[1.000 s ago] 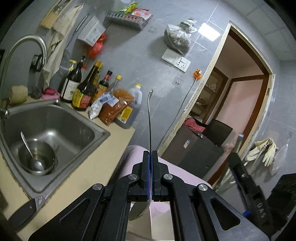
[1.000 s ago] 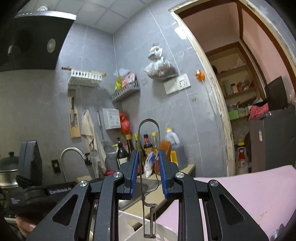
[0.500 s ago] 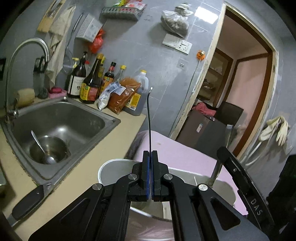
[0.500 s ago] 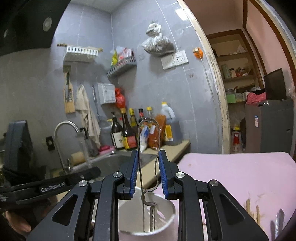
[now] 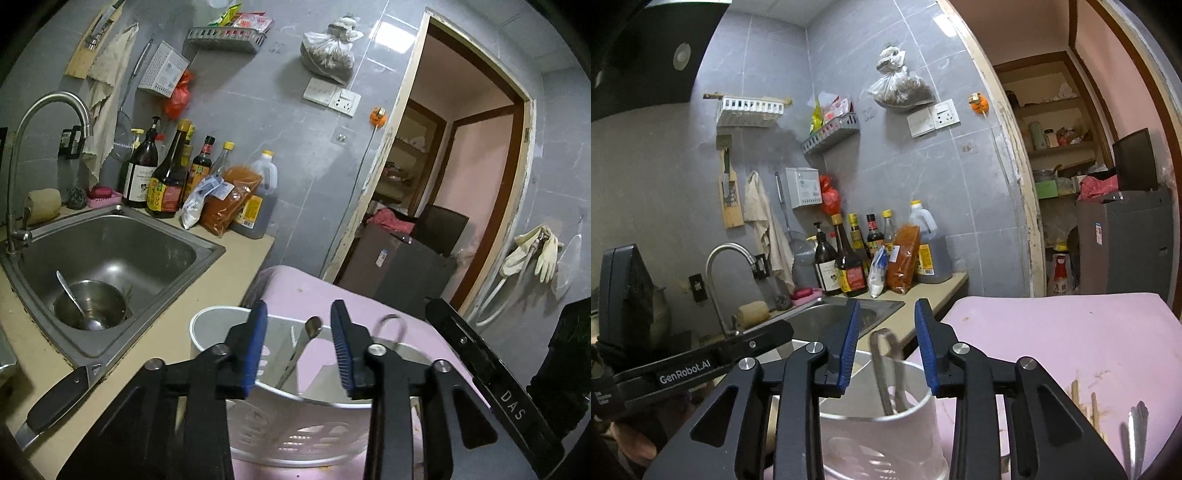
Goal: Organize utensils
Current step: 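Open the right tool over the holder while the left tool drops the spoon in, then withdraw both tools from the holder back over the utensils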
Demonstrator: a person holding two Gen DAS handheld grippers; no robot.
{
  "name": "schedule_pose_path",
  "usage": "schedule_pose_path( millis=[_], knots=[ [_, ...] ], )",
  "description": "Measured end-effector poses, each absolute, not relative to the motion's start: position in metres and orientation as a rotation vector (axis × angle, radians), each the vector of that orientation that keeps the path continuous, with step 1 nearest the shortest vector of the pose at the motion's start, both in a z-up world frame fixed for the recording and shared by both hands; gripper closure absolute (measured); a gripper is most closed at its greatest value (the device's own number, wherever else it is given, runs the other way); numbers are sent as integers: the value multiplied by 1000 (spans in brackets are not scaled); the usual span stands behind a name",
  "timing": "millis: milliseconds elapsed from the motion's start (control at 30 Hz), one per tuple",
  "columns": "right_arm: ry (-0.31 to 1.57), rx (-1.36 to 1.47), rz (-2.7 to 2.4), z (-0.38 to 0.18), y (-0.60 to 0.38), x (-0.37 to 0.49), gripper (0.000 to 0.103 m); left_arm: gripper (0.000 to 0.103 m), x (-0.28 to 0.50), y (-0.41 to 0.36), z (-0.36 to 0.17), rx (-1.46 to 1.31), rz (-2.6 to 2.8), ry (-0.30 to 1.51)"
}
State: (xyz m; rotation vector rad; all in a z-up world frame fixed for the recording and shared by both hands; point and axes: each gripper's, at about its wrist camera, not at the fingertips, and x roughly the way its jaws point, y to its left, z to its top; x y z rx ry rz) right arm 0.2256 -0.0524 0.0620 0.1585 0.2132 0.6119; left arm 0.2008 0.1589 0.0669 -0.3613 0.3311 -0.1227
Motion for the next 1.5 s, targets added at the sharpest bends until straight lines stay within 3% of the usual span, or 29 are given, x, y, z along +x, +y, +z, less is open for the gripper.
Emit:
schedule_pose_path(
  millis=[100, 167, 233, 367, 500, 633, 1167, 1500],
  knots=[
    [179, 155, 588, 71, -66, 214, 67, 63, 194, 151, 76, -343, -133, 305],
    [154, 139, 555, 77, -76, 207, 53, 51, 189, 143, 84, -322, -136, 283],
    [118, 131, 529, 84, -90, 197, 49, 43, 184, 133, 92, -310, -149, 256],
    [57, 98, 460, 96, -117, 179, 29, 24, 176, 113, 102, -280, -156, 221],
    [20, 71, 401, 104, -147, 162, 18, 12, 170, 93, 107, -239, -165, 197],
    [10, 51, 345, 104, -172, 150, 1, 5, 163, 71, 108, -203, -173, 178],
    [32, 7, 199, 81, -232, 125, 0, 4, 157, 9, 83, -138, -254, 216],
    [142, -13, 165, 62, -247, 141, 0, 4, 168, -15, 59, -82, -261, 323]
  ],
)
